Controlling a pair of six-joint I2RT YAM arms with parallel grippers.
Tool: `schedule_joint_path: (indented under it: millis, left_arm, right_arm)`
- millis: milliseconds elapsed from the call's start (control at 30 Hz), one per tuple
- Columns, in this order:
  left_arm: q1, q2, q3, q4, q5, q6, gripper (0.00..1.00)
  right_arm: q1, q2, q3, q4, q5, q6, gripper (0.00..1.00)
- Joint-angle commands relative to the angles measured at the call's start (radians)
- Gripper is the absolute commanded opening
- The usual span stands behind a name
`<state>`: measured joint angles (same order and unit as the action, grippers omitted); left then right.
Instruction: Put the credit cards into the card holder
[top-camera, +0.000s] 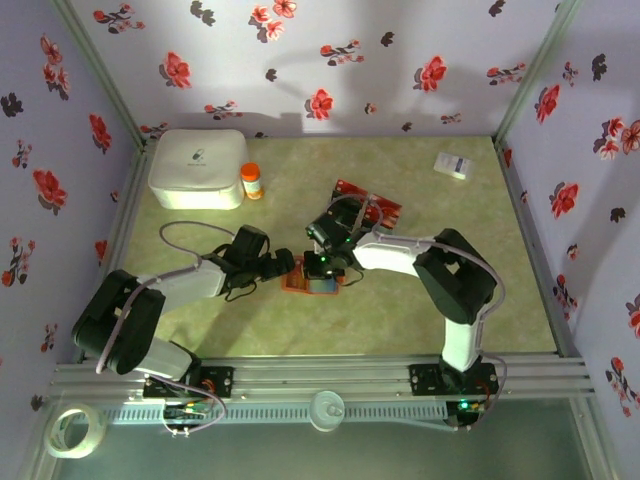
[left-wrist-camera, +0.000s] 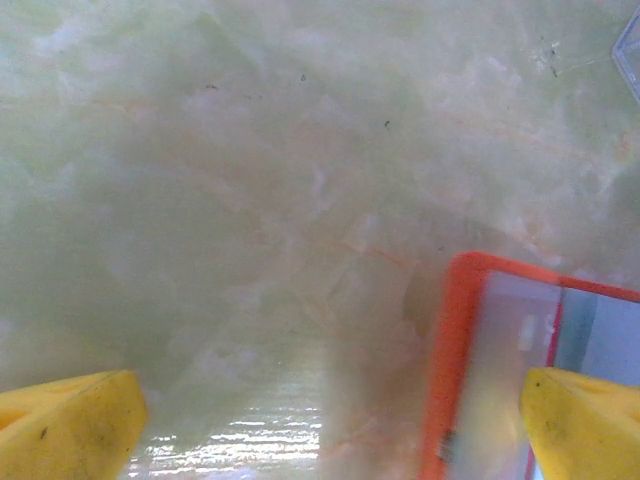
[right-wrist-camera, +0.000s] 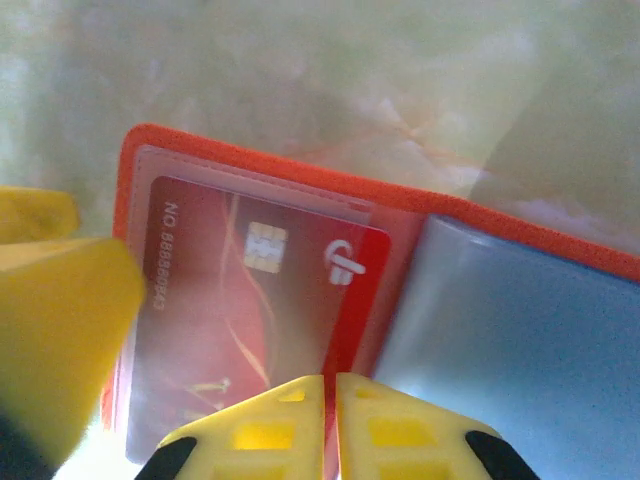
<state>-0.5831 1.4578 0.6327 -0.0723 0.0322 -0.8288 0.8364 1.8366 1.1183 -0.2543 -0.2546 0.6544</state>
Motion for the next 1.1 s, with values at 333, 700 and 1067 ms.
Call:
schedule_joint_path:
  millis: [333, 700, 1067]
  left_arm:
    - [-0.007, -0.126, 0.119, -0.378, -0.111, 0.109, 1.00]
    - [-0.186, -0.041, 0.287, -0.380, -0.133, 0.137, 1.00]
    - [-0.234, 0.106, 0.277, -0.285, -0.136, 0.175, 1.00]
  right_arm:
    - [-0.110, -0.125, -0.091, -0.030, 0.041, -0.028, 0.13]
    - [-0.154, -0.097, -0.091, -0.018, 0.010, -0.045, 0.12]
    - [-0.158, -0.048, -0.084, -0.005, -0.009, -0.048, 0.11]
